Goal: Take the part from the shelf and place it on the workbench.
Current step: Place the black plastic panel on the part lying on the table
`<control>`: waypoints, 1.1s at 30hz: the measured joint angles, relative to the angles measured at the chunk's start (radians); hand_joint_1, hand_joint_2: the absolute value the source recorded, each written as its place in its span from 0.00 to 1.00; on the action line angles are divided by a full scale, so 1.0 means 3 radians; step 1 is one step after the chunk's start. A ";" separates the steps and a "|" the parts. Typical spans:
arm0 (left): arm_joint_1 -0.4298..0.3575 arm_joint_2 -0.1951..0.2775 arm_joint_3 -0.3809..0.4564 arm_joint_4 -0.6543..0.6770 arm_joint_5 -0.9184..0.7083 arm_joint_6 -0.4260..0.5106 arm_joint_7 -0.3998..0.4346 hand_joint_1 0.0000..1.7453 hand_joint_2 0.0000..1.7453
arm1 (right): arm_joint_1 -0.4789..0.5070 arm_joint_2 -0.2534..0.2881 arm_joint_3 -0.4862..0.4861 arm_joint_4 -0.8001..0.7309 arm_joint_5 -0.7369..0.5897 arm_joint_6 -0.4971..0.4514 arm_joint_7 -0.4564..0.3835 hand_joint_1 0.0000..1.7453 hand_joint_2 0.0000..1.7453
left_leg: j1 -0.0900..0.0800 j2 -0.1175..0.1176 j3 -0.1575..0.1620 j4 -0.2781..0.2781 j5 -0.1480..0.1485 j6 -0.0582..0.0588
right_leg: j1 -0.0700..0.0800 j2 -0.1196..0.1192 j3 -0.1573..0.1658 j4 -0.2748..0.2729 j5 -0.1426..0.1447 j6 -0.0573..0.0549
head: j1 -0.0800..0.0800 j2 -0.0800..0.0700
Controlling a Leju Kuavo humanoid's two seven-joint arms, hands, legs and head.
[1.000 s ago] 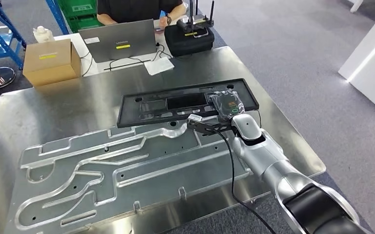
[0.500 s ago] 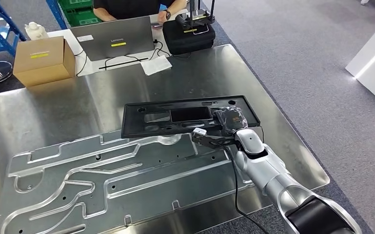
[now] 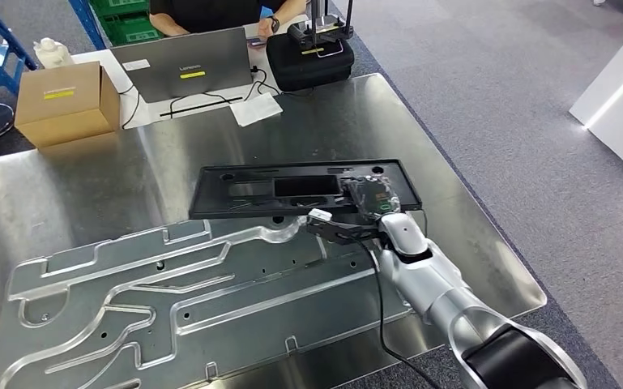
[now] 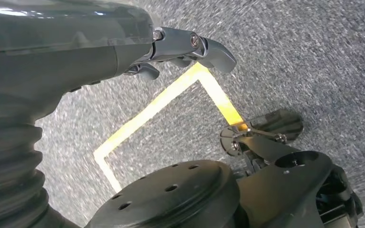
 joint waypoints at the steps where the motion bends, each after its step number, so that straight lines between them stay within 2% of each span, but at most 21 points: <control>1: -0.0009 0.0000 -0.0013 0.0000 -0.0018 -0.0003 0.0002 0.00 1.00 | -0.0024 0.0095 0.0013 0.0022 0.0004 0.0023 0.0013 1.00 1.00 | 0.0000 0.0006 0.0001 0.0000 -0.0001 -0.0001 | -0.0001 0.0005 -0.0002 -0.0001 0.0000 0.0000 | 0.0000 0.0000; 4: -0.0028 0.0000 -0.0058 0.0000 -0.0042 0.0000 -0.0015 0.00 1.00 | -0.0084 0.0354 0.0083 0.0132 0.0025 0.0042 0.0076 1.00 1.00 | 0.0002 0.0008 0.0001 0.0001 -0.0001 -0.0001 | -0.0006 0.0000 -0.0002 -0.0006 -0.0003 0.0001 | 0.0000 0.0000; 7: -0.0030 0.0000 -0.0083 0.0000 -0.0041 0.0009 -0.0006 0.00 1.00 | -0.0155 0.0491 0.0162 0.0278 0.0054 0.0007 0.0117 1.00 1.00 | 0.0003 -0.0006 0.0001 0.0000 -0.0003 -0.0003 | -0.0007 -0.0014 0.0003 -0.0009 -0.0008 0.0001 | 0.0000 0.0000; 17: -0.0043 0.0001 -0.0144 0.0000 -0.0047 -0.0006 0.0054 0.00 1.00 | -0.0305 0.0611 0.0230 0.0534 0.0043 0.0041 0.0107 1.00 1.00 | -0.0001 -0.0012 0.0000 0.0000 -0.0004 -0.0004 | -0.0001 -0.0017 0.0019 -0.0024 -0.0007 0.0005 | 0.0000 0.0000; 26: -0.0068 0.0002 -0.0220 0.0000 -0.0064 -0.0043 0.0048 0.00 1.00 | -0.0485 0.0961 0.0298 0.0660 -0.0167 0.0175 0.0075 1.00 1.00 | 0.0003 -0.0016 0.0000 0.0000 -0.0006 -0.0002 | -0.0003 -0.0021 0.0021 -0.0036 -0.0007 0.0006 | 0.0000 0.0000; 33: -0.0069 0.0003 -0.0236 0.0000 -0.0020 -0.0048 0.0089 0.00 1.00 | -0.0489 0.0977 0.0311 0.0790 -0.0257 0.0139 0.0092 1.00 1.00 | 0.0001 -0.0017 0.0001 -0.0001 -0.0007 -0.0002 | -0.0002 -0.0021 0.0025 -0.0040 -0.0008 0.0006 | 0.0000 0.0000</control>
